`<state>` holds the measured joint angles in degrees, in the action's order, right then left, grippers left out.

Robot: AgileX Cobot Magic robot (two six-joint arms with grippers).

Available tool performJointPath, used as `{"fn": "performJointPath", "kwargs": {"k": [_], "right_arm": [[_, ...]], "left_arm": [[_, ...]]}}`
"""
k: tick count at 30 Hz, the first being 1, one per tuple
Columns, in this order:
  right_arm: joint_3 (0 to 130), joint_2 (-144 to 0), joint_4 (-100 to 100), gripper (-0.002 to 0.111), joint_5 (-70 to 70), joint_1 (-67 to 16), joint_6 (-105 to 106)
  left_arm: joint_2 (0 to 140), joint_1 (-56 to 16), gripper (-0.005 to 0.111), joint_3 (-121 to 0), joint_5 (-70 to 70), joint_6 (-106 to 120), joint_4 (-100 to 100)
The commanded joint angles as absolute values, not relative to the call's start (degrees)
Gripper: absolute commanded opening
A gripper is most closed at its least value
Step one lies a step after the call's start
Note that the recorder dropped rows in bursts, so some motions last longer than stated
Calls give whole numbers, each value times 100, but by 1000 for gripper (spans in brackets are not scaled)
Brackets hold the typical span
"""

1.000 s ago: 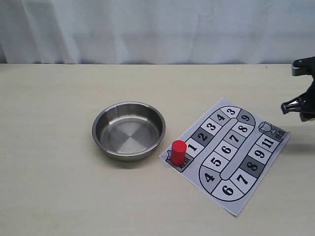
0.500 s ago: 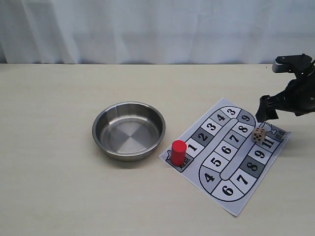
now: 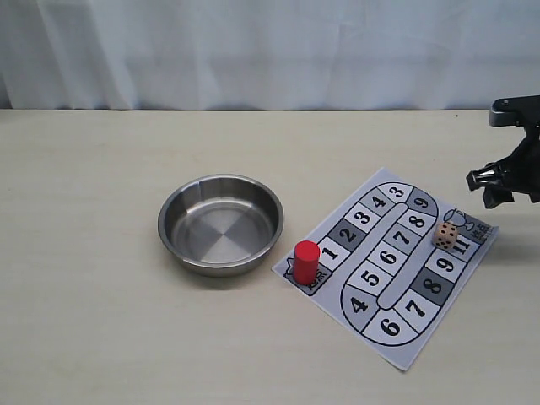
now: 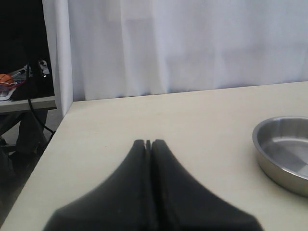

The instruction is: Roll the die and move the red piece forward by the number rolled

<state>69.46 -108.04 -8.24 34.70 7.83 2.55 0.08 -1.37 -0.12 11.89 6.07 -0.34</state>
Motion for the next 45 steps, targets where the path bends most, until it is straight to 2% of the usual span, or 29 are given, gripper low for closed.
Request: {"fn": "performJointPath", "kwargs": {"k": [1,6,15,27,29,34,36,39,40,42,44,45], "right_arm": [[6932,-10751,-786,51,3558,814,211],[6932,-10751,-153,30,3784,781,754],[6932,-10751,1368,4,4279,710,2194],[6932,-10751,1327,5,4354,-704,2324],[6932,-10751,1327,12,4399,-878,2324],[6932,-10751,1327,38,4431,-1081,2324],[6932,-10751,1275,43,4536,-1081,2206],[6932,-10751,487,42,4778,-1069,1309],[6932,-10751,71,39,4902,-1069,872],[6932,-10751,-615,27,5095,-1069,243],[6918,-10751,-1074,8,5137,-1069,-50],[6908,-10751,-1171,4,5148,-1069,-172]], "left_arm": [[0,-141,0,0,1122,576,-51],[0,-141,0,0,1122,576,-51],[0,-141,0,0,1122,576,-51],[0,-141,0,0,1122,576,-51],[0,-141,0,0,1122,576,-51],[0,-141,0,0,1122,576,-51],[0,-141,0,0,1122,576,-51],[0,-141,0,0,1122,576,-51],[0,-141,0,0,1122,576,-51],[0,-141,0,0,1122,576,-51],[0,-141,0,0,1122,576,-51],[0,-141,0,0,1122,576,-51]]}}
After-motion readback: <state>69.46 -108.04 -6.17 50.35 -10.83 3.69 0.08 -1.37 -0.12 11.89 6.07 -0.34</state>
